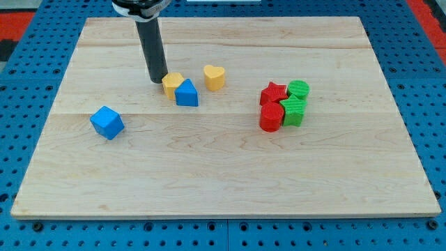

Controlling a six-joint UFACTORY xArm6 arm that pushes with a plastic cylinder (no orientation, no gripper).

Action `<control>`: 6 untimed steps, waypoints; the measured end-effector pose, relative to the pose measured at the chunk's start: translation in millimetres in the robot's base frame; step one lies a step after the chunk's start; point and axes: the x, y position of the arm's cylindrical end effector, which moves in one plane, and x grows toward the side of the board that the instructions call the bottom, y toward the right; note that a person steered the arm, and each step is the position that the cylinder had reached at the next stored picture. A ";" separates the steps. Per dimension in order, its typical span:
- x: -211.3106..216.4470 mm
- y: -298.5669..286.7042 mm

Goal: Slide the blue cube slightly down

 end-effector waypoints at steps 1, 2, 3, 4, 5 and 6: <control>-0.8 0.4; 8.2 -2.1; 26.0 -34.4; 44.9 -64.4; 89.6 -100.5; 101.4 -111.7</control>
